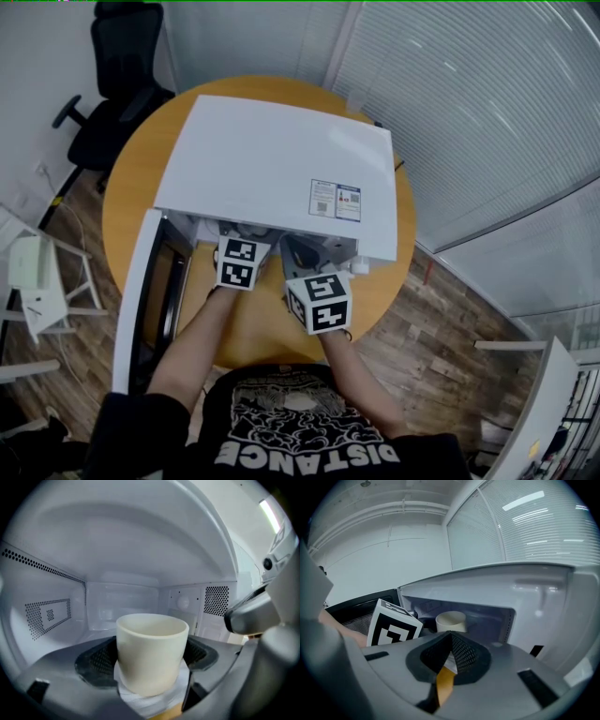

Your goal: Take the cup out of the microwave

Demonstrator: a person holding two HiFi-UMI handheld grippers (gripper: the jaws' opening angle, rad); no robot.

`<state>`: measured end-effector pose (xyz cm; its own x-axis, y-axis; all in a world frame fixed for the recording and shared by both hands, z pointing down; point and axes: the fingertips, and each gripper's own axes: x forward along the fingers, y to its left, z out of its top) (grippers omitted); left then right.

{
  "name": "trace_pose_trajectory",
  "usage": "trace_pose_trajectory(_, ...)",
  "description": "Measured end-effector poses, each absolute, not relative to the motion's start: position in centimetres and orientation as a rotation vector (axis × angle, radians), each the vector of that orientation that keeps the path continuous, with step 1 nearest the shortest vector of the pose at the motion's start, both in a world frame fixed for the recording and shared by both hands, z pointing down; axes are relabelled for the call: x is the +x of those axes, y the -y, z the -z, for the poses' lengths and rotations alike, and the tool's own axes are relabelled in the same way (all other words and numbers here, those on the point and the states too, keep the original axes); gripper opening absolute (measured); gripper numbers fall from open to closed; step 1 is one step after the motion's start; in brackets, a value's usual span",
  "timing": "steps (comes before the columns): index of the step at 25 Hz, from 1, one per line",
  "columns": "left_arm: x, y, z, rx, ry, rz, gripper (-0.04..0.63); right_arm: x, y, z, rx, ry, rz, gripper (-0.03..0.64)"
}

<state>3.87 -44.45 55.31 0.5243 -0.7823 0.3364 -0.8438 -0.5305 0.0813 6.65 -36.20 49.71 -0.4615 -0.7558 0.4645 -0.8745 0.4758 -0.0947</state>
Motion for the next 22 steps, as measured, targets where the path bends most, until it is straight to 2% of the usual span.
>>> trace_pose_trajectory(22,1.2,39.0,-53.8,2.54,1.373,-0.365,0.428,5.0,32.6,-47.8,1.434,2.382,-0.433,0.015)
